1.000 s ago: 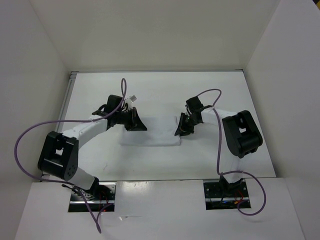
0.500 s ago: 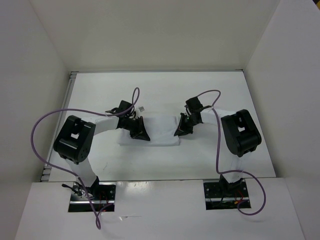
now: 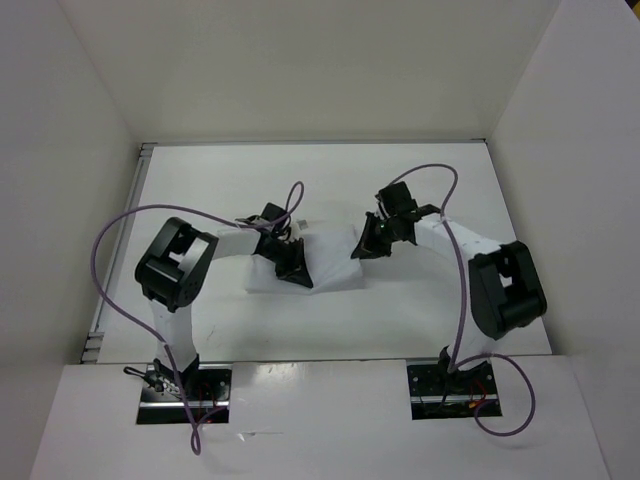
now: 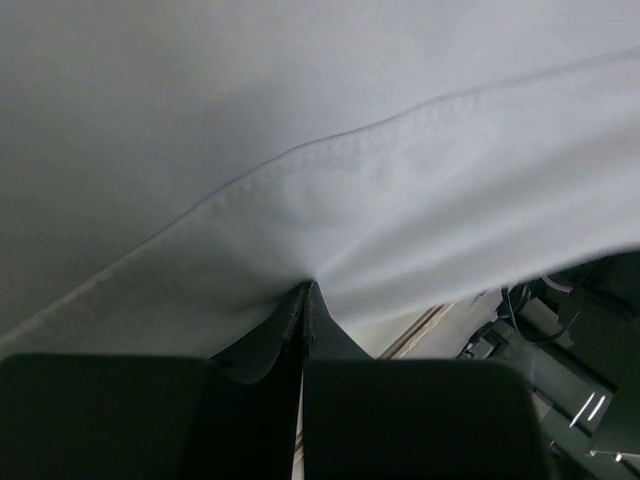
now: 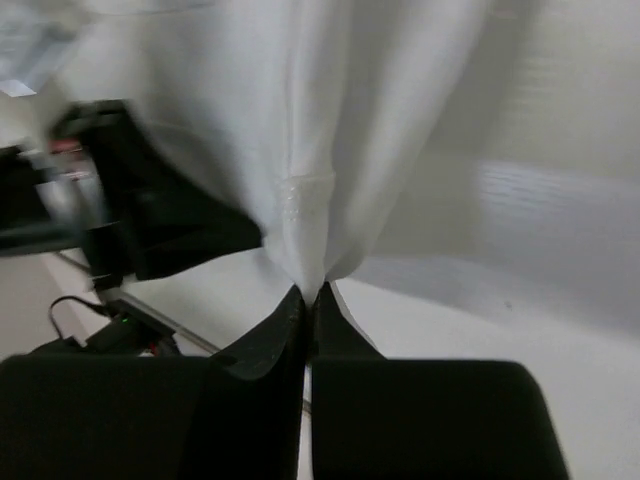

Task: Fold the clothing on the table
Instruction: Fold the skirt

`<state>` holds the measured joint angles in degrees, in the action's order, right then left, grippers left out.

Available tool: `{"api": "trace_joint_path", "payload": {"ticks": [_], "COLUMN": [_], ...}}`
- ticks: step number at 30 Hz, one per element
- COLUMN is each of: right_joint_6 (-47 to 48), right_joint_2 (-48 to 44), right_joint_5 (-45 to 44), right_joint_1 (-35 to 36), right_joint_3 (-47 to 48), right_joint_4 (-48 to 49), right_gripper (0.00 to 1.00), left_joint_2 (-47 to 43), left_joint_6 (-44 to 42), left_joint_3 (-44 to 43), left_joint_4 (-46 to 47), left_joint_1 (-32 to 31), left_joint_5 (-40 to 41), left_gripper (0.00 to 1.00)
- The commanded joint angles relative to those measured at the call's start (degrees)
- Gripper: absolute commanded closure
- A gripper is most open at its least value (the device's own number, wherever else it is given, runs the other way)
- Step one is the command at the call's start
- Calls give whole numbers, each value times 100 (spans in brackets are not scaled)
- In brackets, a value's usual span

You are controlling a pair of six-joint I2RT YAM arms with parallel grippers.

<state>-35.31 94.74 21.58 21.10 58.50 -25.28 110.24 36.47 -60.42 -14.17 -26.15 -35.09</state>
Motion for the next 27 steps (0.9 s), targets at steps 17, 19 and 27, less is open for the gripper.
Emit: {"api": "trace_joint_path", "payload": {"ticks": [17, 19, 27], "right_joint_6": [385, 437, 543], "right_joint_2": [-992, -940, -825], "right_joint_5": [83, 83, 267], "right_joint_1": [-1, -1, -1], "right_joint_3": [592, 592, 908], "right_joint_4": [-645, -645, -645], "right_gripper": [100, 100, 100], "left_joint_2": [-1240, -1495, -1242], "left_joint_6": [1, 1, 229], "left_joint_3": [-972, -761, -233], "left_joint_4": [-832, -902, -859], "left_joint_1": [241, 591, 1051], "left_joint_5": [1284, 1732, 2446], "left_gripper": [80, 83, 100]}}
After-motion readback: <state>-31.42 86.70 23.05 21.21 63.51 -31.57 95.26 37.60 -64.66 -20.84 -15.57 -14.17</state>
